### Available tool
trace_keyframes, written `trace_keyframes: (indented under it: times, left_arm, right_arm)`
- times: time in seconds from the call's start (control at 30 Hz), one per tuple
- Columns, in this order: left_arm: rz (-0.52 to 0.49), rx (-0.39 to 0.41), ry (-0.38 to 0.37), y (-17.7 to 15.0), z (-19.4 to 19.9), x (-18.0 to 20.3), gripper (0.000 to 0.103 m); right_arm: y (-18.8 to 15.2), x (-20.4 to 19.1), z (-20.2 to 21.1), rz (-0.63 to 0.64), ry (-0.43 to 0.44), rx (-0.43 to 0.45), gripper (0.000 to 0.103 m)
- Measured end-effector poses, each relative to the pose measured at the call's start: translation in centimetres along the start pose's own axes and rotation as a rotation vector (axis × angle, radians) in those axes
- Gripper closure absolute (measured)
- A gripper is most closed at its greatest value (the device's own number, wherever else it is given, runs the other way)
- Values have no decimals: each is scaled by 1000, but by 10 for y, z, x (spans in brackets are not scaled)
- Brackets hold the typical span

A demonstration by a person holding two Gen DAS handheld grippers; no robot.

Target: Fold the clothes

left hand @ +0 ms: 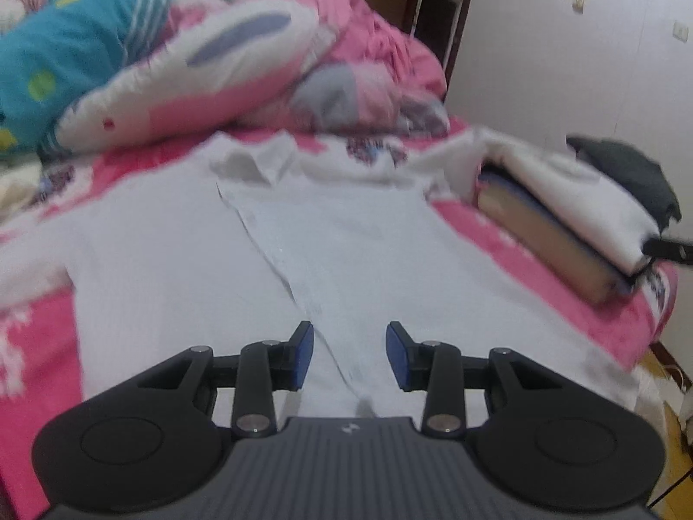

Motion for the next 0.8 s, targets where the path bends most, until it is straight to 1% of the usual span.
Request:
trace_keyframes:
  times: [0.07,0.17,0.2,0.27,0.33,0.37,0.43,0.5,0.6,0.63,0.73,0.8]
  left_arm:
    - [6,26,-5,17,-3,1,65]
    - [31,40,9,40,-24,-6,65]
    - [50,32,16,46,-36,-11,65]
    - [95,18,34,55,-59,-21,65]
    - [144,9,58,63,-82,-33,65]
    - [169,5,70,67,-93,-39,65]
    - [237,1,86,74,-109,-56,65]
    - [296,25,90,82,-114,-71,66]
    - [351,100,118,102,-114,-92,65]
    - [374,122,130,110,-116,-99,65]
    - [463,166,154,131,-134,-120,65]
    - [518,197,219,144,-154,-137,65]
  right_arm:
    - [29,-15,-23,39,58,21,90]
    - [74,-31,-76,48,129,20,90]
    - [89,-35,-98,29,144,8,90]
    - [112,-34,-153,-54,184,-45,90]
    - [133,-30,-208,-147,227,-104,81]
    - [137,-24,-235,-192,233,-135,75]
    - [132,-7,-286,-282,211,-201,68]
    - [128,10,-337,-371,188,-267,62]
    - [121,34,-412,-505,153,-366,62]
    - [118,41,-431,-538,143,-388,62]
    - [106,56,-460,-616,144,-423,62]
    - [98,64,-474,-681,158,-446,62]
Point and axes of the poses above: each gripper's, at about its wrist camera, not at the fingertips, and z roughly against the way its jaws point, x to its right, y to its top, the point moved 7 cm from there along -z, roughly the way its jaws point, and after that the axes turned 5 degrees about y, right-handed, at the moved point
